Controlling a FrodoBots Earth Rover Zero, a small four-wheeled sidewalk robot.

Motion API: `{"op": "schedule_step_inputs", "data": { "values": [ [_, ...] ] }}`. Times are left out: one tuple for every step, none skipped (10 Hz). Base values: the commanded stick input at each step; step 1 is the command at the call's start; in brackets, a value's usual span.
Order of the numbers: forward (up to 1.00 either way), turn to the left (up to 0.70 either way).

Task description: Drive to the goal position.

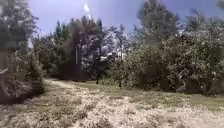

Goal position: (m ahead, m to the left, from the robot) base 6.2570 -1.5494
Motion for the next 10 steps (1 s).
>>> {"op": "schedule_step_inputs", "data": {
  "values": [
    [0.50,0.50],
    [0.50,0.50],
    [0.50,0.50],
    [0.50,0.50],
    [0.50,0.50],
    [0.50,0.44],
    [0.50,0.27],
    [0.50,0.00],
    [0.50,0.00],
    [0.50,0.00]
  ]
}}
